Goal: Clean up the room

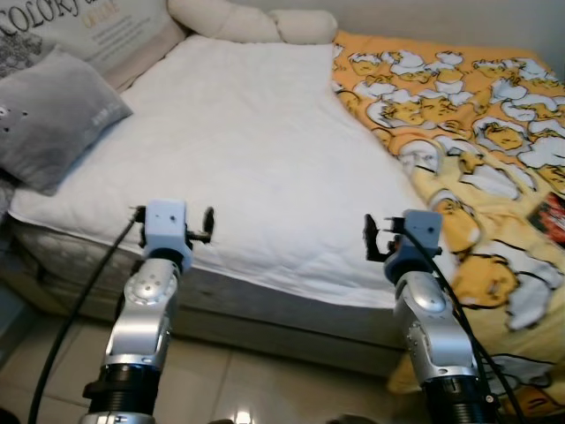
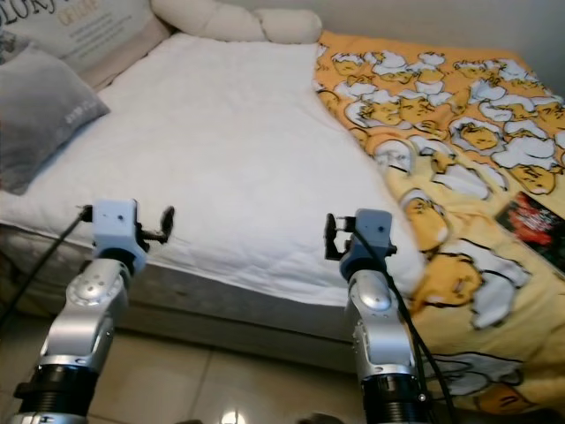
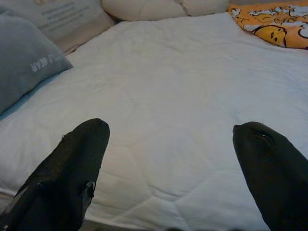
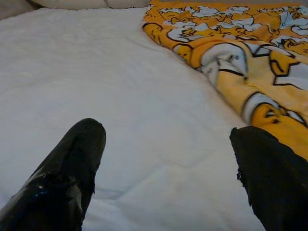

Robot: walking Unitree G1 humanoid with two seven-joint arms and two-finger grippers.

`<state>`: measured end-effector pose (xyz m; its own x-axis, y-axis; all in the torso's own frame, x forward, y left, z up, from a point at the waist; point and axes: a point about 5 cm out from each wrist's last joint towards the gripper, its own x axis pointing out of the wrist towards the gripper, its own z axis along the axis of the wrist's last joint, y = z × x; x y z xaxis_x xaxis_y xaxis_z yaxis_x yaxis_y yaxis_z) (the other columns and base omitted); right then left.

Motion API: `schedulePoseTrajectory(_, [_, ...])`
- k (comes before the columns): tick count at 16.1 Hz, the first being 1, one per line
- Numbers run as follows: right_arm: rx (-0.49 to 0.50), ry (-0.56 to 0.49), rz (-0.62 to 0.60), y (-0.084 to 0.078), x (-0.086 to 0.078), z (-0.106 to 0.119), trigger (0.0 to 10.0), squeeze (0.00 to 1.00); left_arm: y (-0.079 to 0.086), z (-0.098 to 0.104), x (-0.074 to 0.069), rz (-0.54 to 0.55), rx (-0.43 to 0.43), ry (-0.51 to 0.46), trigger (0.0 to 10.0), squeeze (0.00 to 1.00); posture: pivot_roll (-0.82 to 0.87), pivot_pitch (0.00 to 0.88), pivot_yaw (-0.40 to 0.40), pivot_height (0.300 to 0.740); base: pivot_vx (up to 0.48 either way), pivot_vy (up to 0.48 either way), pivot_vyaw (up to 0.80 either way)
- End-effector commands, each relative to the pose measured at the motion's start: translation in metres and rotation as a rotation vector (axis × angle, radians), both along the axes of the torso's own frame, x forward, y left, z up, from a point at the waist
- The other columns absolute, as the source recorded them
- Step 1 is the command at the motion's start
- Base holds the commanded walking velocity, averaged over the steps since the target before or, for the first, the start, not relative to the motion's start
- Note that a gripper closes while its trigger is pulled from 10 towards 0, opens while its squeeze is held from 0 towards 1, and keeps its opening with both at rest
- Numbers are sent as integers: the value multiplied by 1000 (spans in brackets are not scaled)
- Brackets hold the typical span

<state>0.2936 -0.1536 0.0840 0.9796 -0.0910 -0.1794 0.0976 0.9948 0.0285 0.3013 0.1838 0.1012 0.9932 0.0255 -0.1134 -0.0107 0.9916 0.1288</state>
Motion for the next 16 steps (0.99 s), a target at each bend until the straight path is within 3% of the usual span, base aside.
schedulePoseTrajectory(1, [-5, 14, -13, -6, 0, -1, 10000, 1000, -5, 0, 0, -15, 5, 5, 10000, 937, 10, 0, 31, 740, 0, -480, 0])
schedulePoseTrajectory(5, [-16, 14, 3, -5, 0, 0, 10000, 1000, -5, -1, 0, -15, 6, 9, 10000, 933, 9, 0, 31, 740, 0, -480, 0])
schedulePoseTrajectory(12, [-19, 26, 8, -5, -1, -2, 10000, 1000, -4, -2, 0, -21, 35, 12, 10000, 933, 10, 0, 31, 740, 0, -480, 736])
schedulePoseTrajectory(16, [-27, 37, 4, -5, -1, -5, 10000, 1000, -3, -3, 0, -31, 55, 18, 10000, 933, 11, 0, 32, 740, 0, -480, 0])
